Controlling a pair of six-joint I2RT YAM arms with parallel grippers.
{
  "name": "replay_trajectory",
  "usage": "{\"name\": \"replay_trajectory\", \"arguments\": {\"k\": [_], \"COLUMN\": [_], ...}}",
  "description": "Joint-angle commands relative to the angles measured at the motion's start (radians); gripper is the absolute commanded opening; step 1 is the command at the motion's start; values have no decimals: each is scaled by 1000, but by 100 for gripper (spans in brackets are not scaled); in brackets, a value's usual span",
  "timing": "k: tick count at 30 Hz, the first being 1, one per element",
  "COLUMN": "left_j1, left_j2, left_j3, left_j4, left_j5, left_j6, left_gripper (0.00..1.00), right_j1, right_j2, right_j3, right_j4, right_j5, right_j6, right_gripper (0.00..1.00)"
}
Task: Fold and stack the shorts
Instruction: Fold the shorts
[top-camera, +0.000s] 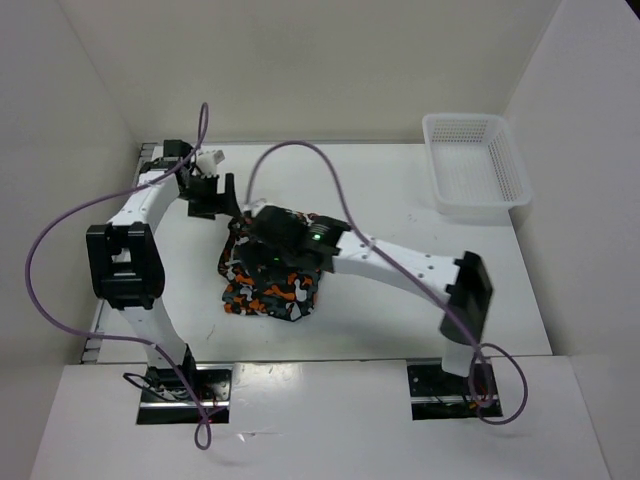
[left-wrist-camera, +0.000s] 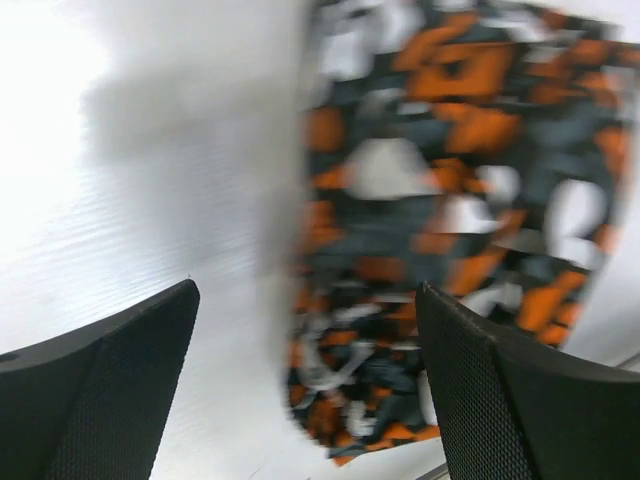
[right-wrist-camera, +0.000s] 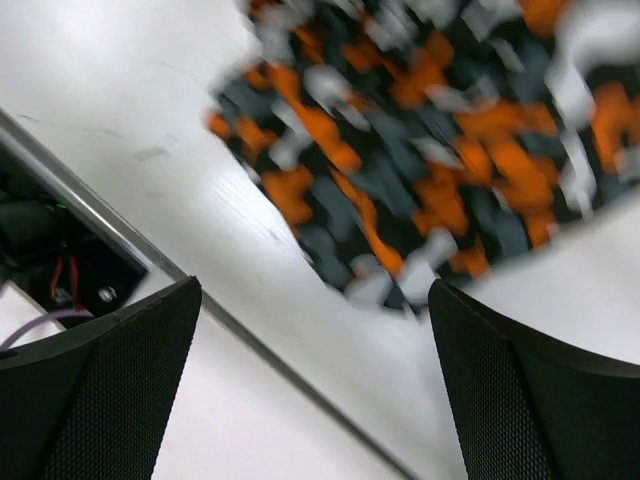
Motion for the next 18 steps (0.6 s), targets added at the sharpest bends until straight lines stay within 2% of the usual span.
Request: {"name": "replay_trajectory", "arguments": {"k": [1,3,5,8,10,12,17,18], "left_j1": [-65,-105,-145,-180,-194,-208,-231,-231], "left_j2": [-73,-82,-55,-35,-25,-16,19,19], "left_j3": [13,13,-8,-8,-8,-21,-63,-64], "left_j4": [47,68,104,124,146,155,143,129], "left_j5": [58,37,-22,-141,-162,-223,-287,-273], "left_j6": [25,25,25,25,25,25,25,25], "left_gripper": [95,98,98,98,98,97,82,75], "right_j1": [-95,-117,-117,-117,-117,-117,-117,-117], "right_j2": [-207,-278,-289,-289,-265,-236,-156,-145], "right_j3": [-334,-518,-627,-669,-697,-697,-706,-706], "right_j4": [166,191,243,268,301,350,374,393], "right_j5": [23,22,-17,-30,-42,-105,-142,-152], "right_j6": [249,309,320,343,353,354,363,363], "right_gripper": [99,99,99,100,100,100,100,97]}}
